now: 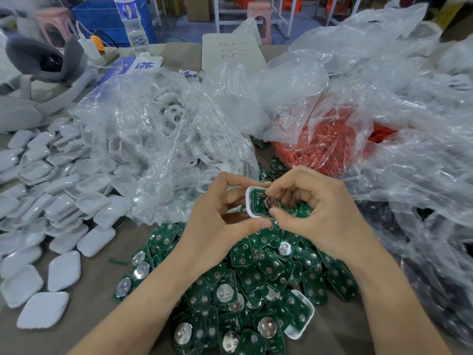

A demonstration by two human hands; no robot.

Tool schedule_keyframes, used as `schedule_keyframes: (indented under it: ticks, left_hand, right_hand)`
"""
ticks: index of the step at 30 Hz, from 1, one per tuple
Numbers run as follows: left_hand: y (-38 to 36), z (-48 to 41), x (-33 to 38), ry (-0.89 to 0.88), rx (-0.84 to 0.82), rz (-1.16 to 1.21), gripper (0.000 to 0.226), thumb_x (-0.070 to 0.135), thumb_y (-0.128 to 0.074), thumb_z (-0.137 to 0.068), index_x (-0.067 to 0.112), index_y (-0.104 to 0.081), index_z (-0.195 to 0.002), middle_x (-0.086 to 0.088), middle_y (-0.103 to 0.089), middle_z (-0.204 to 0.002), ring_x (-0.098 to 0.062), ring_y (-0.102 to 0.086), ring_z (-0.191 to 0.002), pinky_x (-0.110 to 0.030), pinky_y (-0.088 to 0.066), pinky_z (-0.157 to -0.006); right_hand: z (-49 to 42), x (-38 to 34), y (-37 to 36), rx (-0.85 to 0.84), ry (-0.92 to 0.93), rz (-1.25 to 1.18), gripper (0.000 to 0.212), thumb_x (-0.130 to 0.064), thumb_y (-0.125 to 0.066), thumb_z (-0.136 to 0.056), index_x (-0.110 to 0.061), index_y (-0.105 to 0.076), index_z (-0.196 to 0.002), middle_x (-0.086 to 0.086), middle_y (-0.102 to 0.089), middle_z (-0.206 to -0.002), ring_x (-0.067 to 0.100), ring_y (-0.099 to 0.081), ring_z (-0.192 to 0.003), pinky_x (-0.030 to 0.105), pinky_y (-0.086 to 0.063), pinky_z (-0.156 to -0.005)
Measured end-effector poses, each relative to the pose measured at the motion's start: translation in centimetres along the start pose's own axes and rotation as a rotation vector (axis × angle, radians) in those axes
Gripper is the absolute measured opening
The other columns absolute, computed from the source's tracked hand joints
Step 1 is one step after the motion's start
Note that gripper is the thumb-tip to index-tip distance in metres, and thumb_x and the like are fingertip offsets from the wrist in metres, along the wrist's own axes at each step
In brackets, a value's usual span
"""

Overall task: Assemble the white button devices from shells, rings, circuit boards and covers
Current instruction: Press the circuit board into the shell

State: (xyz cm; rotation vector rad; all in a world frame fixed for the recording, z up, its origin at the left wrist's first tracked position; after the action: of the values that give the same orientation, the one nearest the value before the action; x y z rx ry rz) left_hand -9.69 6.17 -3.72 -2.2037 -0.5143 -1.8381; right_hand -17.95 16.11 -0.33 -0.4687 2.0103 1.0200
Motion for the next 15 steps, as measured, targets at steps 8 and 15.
schedule_keyframes:
  ticks: [8, 15]
  left_hand:
    - [0.0, 0.1, -0.1, -0.005, -0.010, 0.002, 0.042, 0.026, -0.083, -0.068, 0.037, -0.058, -0.100, 0.005, -0.075, -0.103, -0.016, -0.072, -0.096, -0.029, -0.057, -0.085]
    - [-0.3, 0.2, -0.2, 0.000, -0.033, 0.031, 0.043, 0.015, -0.080, -0.075, 0.036, -0.059, -0.107, 0.003, -0.076, -0.099, -0.013, -0.071, -0.089, -0.020, -0.053, -0.077]
  right_hand:
    - [-0.1, 0.1, -0.2, -0.033, -0.008, 0.000, 0.025, -0.003, -0.078, -0.073, -0.017, -0.072, -0.093, -0.009, -0.061, -0.090, 0.016, -0.060, -0.079, 0.034, -0.052, -0.072]
    - [0.0, 1.6, -0.5, -0.066, -0.169, -0.255, 0.025, -0.017, -0.076, -0.070, -0.035, -0.070, -0.086, -0.013, -0.061, -0.110, 0.013, -0.066, -0.099, 0.030, -0.058, -0.077]
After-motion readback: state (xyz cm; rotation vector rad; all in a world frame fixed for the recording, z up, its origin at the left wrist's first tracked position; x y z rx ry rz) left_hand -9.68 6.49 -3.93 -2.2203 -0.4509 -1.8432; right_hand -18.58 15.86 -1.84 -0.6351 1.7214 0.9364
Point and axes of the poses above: each hand's wrist, its own z-axis away from the middle knuckle, its own y-axis out of the back of the hand, x = y × z, the point moved 10 cm from there along -z, towards the middle knuckle
